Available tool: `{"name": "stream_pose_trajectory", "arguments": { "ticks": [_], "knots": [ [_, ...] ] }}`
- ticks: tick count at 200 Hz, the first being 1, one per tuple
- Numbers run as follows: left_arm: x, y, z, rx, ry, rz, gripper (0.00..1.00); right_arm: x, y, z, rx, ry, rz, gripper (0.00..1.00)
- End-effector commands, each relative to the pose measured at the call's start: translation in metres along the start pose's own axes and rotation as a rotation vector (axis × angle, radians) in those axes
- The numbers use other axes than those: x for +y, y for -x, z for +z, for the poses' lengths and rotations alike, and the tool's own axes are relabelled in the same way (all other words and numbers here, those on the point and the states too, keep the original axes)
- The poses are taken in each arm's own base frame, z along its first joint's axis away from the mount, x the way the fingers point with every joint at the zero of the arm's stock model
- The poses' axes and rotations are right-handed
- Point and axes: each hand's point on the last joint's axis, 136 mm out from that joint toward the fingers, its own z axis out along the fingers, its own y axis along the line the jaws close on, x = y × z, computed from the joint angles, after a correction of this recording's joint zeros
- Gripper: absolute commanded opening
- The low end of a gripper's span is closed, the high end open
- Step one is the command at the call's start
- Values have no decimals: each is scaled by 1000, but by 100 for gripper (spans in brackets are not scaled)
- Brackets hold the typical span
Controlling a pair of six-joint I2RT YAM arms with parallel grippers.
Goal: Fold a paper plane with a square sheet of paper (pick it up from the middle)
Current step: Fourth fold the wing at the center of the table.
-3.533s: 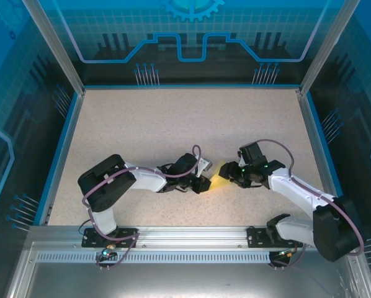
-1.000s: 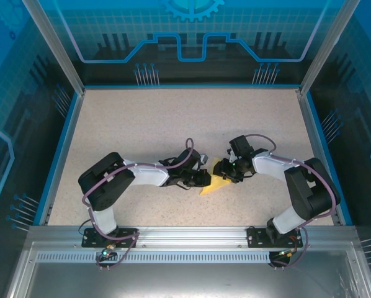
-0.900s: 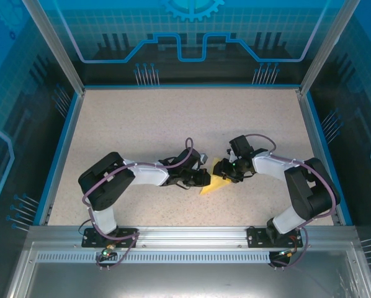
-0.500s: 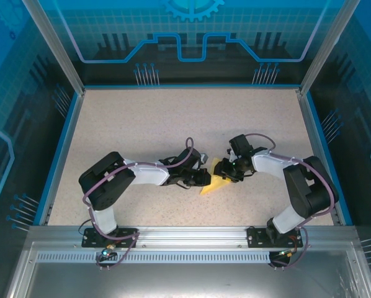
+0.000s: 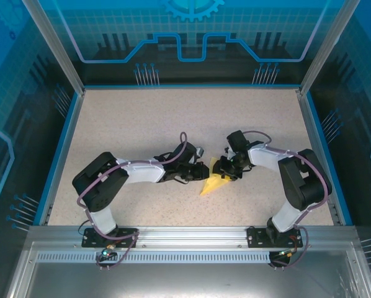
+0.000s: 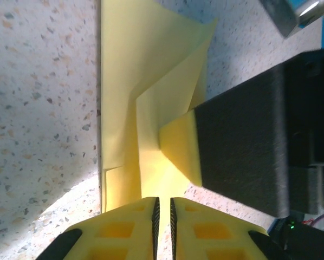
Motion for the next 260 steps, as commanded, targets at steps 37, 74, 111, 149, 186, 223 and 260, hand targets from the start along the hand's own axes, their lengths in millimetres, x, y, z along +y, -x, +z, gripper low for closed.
{"name": "stream_pose_trajectory", "arguments": {
  "ticks": [37,74,111,149,186,223,260],
  "knots": [
    [-16,3,-4,16,-99,-16,16,-57,-21,31,111,-218,11,53],
    [-16,-3,-1,41,-130,-11,12,-56,-20,34,126,-238,13,56],
    [-13,-9,1,60,-133,-22,9,-60,-23,38,145,-257,33,59],
    [-9,-17,6,84,-128,-35,6,-56,-18,39,141,-260,41,61],
    [-2,-23,7,83,-100,-37,1,-58,-18,41,145,-270,56,58],
    [7,-26,2,57,-77,-55,0,-58,-19,42,149,-267,58,55],
    [-2,-25,0,56,-107,-43,0,-58,-19,43,150,-268,55,55]
  ]
}}
